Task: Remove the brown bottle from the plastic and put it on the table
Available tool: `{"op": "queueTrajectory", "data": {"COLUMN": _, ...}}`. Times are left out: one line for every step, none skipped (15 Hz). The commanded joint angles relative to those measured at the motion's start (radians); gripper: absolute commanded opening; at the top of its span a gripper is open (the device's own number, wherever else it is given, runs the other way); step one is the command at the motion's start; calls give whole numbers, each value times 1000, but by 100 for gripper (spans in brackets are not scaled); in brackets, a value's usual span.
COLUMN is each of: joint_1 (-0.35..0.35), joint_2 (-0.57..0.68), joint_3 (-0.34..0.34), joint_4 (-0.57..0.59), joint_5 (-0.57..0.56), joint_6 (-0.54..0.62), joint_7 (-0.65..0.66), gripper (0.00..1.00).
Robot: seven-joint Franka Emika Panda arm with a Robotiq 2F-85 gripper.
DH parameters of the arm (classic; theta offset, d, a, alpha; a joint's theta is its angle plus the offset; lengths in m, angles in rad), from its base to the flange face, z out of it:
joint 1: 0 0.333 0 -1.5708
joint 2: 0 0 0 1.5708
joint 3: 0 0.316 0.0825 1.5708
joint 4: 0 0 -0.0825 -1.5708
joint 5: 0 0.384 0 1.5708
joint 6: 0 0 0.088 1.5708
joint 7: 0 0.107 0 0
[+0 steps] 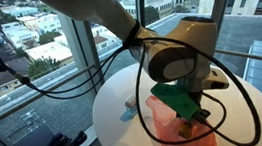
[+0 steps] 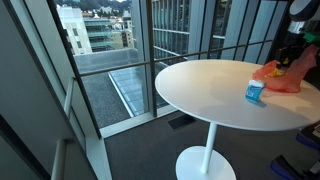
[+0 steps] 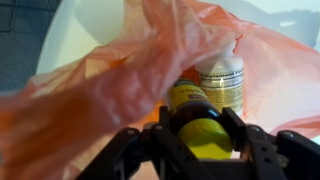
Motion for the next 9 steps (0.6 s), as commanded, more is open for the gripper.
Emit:
{"op": "queueTrajectory", "data": {"joint_1": 14, "joint_2": -91, "joint_3": -5, "joint_4": -50, "joint_5": -41, "joint_6": -92, "joint_7": 12, "gripper": 30}}
{"op": "queueTrajectory", "data": {"joint_1": 16, "joint_2": -105, "joint_3": -4, "joint_4": -58, "joint_5": -45, "joint_6": -110, "joint_7": 8, "gripper": 30}}
{"op": "queueTrajectory", "data": {"joint_1": 19, "joint_2": -119, "joint_3": -3, "joint_4": -64, "joint_5": -49, "joint_6": -124, "joint_7": 5, "gripper": 30}}
{"op": "queueTrajectory", "data": {"joint_1": 22, "joint_2": -136, "joint_3": -1, "joint_4": -73, "joint_5": -51, "joint_6": -138, "joint_7": -1, "gripper": 30}}
{"op": "queueTrajectory", "data": {"joint_1": 26, "joint_2": -152, "joint_3": 0, "joint_4": -83, "joint_5": -53, "joint_6": -145, "joint_7": -4, "gripper": 30}}
{"op": "queueTrajectory", "data": {"joint_1": 31, "joint_2": -171, "joint_3": 2, "joint_4": -95, "joint_5": -52, "joint_6": -152, "joint_7": -11, "gripper": 30}}
{"op": "queueTrajectory", "data": {"joint_1": 37, "joint_2": -188, "joint_3": 4, "joint_4": -107, "joint_5": -53, "joint_6": -157, "joint_7": -15, "gripper": 30}}
{"op": "queueTrajectory", "data": {"joint_1": 44, "joint_2": -206, "joint_3": 5, "joint_4": -119, "joint_5": -55, "joint_6": -161, "joint_7": -18, "gripper": 30}}
{"op": "queueTrajectory", "data": {"joint_1": 52, "joint_2": -222, "joint_3": 6, "joint_4": -130, "joint_5": -59, "joint_6": -163, "joint_7": -18, "gripper": 30}}
